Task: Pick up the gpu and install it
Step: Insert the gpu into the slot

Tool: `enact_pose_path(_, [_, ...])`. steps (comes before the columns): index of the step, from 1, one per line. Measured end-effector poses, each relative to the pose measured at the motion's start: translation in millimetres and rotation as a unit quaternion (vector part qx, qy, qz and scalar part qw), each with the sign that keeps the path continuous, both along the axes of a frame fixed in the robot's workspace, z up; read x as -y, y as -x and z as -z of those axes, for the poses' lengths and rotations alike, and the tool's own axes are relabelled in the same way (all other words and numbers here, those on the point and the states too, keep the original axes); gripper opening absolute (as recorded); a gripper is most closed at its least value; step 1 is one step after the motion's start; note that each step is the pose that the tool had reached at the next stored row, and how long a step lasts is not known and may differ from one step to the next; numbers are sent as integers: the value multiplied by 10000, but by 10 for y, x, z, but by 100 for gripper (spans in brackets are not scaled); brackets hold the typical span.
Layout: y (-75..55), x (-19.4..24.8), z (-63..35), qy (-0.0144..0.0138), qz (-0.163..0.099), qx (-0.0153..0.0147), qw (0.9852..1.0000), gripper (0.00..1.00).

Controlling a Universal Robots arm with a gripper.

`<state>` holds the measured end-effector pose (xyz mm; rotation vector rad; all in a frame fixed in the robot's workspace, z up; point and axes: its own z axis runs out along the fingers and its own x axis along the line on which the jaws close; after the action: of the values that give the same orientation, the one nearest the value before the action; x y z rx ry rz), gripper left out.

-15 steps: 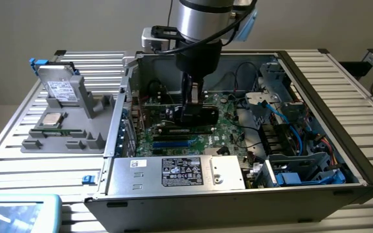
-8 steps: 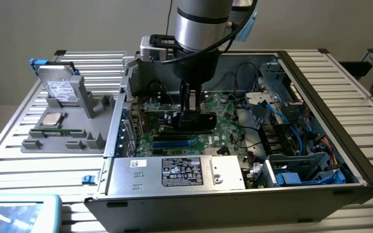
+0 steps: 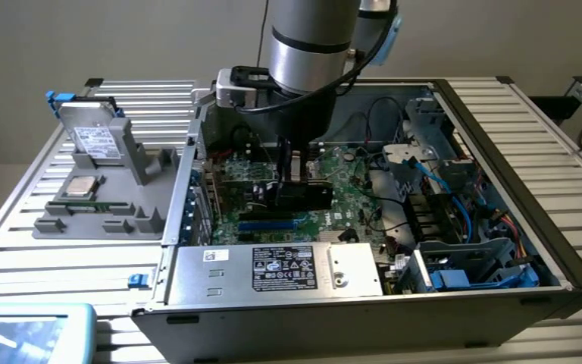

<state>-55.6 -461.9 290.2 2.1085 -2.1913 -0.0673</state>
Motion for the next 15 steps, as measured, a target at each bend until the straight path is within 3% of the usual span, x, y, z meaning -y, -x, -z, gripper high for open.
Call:
enact_pose_path(6, [16, 0, 65, 41, 1, -10, 10000, 29])
enact_pose_path(10, [37, 0, 102, 39, -1, -36, 10000, 29])
enact_pose_path(15, [64, 0, 189, 26, 0, -36, 10000, 29])
